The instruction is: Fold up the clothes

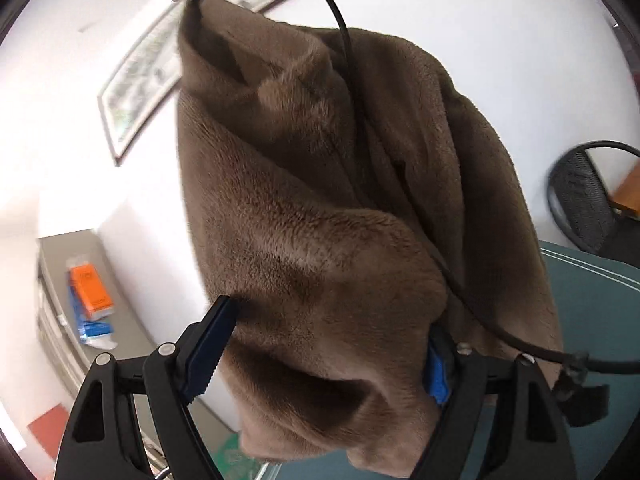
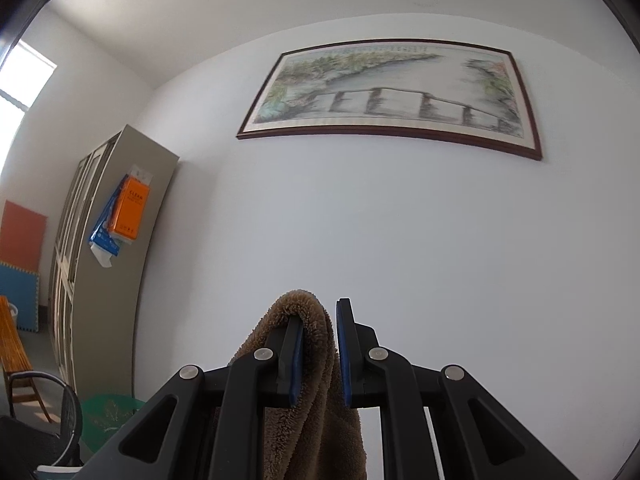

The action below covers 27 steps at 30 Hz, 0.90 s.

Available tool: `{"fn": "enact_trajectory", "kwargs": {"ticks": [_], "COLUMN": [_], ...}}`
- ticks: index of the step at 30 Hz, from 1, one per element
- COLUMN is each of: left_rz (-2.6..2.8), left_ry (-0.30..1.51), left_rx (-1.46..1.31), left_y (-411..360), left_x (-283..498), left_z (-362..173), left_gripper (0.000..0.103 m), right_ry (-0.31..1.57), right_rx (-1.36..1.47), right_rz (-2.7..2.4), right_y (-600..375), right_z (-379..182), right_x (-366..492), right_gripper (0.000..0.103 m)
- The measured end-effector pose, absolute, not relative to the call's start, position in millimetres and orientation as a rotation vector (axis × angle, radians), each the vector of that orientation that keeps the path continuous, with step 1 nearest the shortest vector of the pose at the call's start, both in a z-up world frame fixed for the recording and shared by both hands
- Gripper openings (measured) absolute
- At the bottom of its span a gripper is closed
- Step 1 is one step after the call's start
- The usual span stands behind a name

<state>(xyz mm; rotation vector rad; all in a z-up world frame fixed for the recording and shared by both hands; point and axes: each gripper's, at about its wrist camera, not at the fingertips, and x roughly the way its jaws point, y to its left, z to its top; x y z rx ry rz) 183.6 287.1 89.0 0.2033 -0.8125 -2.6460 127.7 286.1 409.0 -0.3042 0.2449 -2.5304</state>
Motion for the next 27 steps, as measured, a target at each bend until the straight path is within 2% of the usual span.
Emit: {"fn": "enact_trajectory", "kwargs": {"ticks": [2, 5, 8, 11, 14, 19, 24, 27], "left_rz": [-2.694, -2.745, -2.811, -2.84, -2.821, -2.852, -2.89, -2.967], "left_ry": [-0.781, -0.672, -0.419, -0.13, 0.075, 0.197, 0.234, 0.255], "left_rx": [0.27, 0.299, 0.265, 0.177, 0.063, 0.055, 0.28, 0.344], "left_y": [286.2, 278.2, 252.5, 217.0, 180.9, 181.5, 157.1, 178.3], "left_x": [180.9, 187.9, 205.4, 227.5, 249.2, 252.0, 233.0, 228.0], "left_z": [93.7, 114.3, 152.0, 197.3, 237.8, 257.3, 190.2, 176.7], "left_gripper": [0.036, 0.023, 0.016, 0.014, 0.013, 0.013, 0.015, 0.015], "right_ry": [0.241, 0.258, 0.274, 0.32, 0.29, 0.202, 0.227, 0.246], "right_rx": [-0.304, -0.309, -0.307, -0.333, -0.367, -0.425, -0.477, -0.514], "right_rz": [-2.548, -2.596, -2.669, -2.763, -2.805, -2.817, -2.756, -2.713], "right_y": [293.5, 304.2, 318.6, 334.9, 356.3, 383.6, 382.6, 377.8], "right_z": [407.1, 401.1, 393.3, 382.0, 372.7, 371.0, 371.3, 379.4], "right_x": [126.9, 124.2, 117.4, 113.0, 119.1, 141.8, 169.1, 180.6], "right_gripper": [0.014, 0.014, 0.014, 0.014, 0.014, 0.014, 0.014, 0.014]}}
